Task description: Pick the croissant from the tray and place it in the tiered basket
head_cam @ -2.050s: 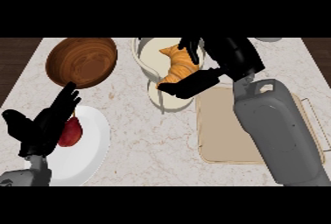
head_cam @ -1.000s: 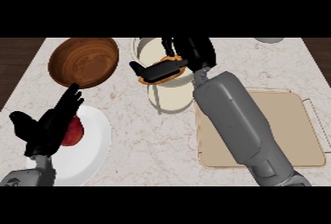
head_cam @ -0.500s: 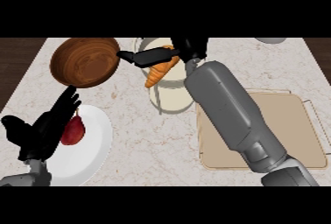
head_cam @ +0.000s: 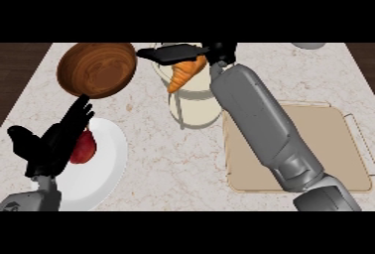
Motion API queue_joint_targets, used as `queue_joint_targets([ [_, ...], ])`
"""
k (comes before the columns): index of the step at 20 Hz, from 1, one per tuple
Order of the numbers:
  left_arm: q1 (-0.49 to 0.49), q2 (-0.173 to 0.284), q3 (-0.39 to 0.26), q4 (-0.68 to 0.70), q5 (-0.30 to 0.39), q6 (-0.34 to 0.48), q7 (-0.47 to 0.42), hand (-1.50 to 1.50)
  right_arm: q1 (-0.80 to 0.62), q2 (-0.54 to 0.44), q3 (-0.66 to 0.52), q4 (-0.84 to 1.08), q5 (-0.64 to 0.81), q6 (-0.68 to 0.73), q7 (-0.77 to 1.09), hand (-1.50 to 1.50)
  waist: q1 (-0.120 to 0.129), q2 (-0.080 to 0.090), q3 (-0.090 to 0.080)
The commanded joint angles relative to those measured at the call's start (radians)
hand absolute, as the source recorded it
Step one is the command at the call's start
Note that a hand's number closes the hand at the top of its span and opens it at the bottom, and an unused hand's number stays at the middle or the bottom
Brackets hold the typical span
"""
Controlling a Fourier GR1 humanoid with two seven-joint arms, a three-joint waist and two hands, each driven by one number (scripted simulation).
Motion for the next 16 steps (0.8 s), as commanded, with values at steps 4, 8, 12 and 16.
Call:
queue_joint_targets([
  [4,0.033,0.017,0.017,-0.001,-0.009,-0.010,-0.027,0.00,0.016,-0.001,-0.159,-0.064,-0.183,-0.003,-0.013,-1.50,-0.016,0.001,0.000],
  [8,0.002,-0.018,-0.005,0.003,-0.028,0.023,-0.011,0.00,0.017,-0.069,-0.275,-0.028,-0.255,0.017,-0.102,-1.50,-0.013,0.006,0.000],
  [12,0.032,0.007,0.030,-0.027,0.008,-0.002,-0.001,0.00,0.101,-0.167,-0.340,-0.104,-0.297,0.034,-0.116,-1.50,-0.023,0.002,0.001],
  [16,0.015,-0.013,0.014,-0.054,-0.010,0.030,0.038,0.00,0.133,-0.291,-0.392,-0.107,-0.325,0.100,-0.083,-1.50,-0.028,0.000,0.001],
])
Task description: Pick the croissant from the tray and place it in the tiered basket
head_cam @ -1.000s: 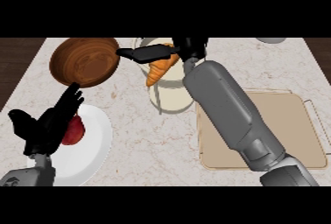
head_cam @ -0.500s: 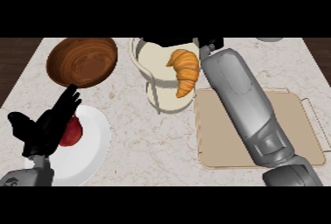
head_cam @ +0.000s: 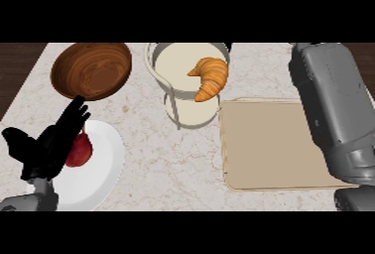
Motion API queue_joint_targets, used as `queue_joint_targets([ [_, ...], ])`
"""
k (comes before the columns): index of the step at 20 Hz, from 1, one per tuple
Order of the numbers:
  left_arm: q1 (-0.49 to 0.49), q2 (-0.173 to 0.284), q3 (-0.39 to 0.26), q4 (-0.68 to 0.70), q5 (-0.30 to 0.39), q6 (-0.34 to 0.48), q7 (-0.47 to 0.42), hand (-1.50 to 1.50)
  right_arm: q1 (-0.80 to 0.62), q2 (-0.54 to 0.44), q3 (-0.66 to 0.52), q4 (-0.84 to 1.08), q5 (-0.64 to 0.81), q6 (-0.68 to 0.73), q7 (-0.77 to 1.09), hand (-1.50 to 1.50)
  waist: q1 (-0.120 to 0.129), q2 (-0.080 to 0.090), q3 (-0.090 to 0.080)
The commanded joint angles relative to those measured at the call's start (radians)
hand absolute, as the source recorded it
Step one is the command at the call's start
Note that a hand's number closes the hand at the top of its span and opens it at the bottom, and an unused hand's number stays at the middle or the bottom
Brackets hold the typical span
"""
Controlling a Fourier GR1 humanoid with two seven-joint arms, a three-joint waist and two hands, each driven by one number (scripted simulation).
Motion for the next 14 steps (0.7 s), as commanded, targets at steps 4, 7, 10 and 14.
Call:
queue_joint_targets([
  [4,-0.010,-0.009,0.003,-0.045,0.009,0.017,0.062,0.00,0.064,-0.225,-0.124,-0.004,-0.098,0.156,0.003,-1.50,-0.002,-0.001,0.001],
  [7,0.053,-0.001,-0.002,0.000,-0.016,-0.023,-0.052,0.00,0.113,-0.275,-0.157,0.032,-0.119,0.202,-0.069,-1.50,0.004,0.002,0.000],
  [10,0.008,-0.042,-0.031,-0.011,-0.050,0.036,-0.002,0.00,0.125,-0.361,-0.202,0.069,-0.167,0.305,-0.080,-1.50,0.002,0.002,0.000],
  [14,-0.013,-0.029,-0.013,0.006,-0.033,0.014,0.001,0.00,0.124,-0.421,-0.201,0.156,-0.160,0.371,-0.131,-1.50,0.006,0.003,0.000],
])
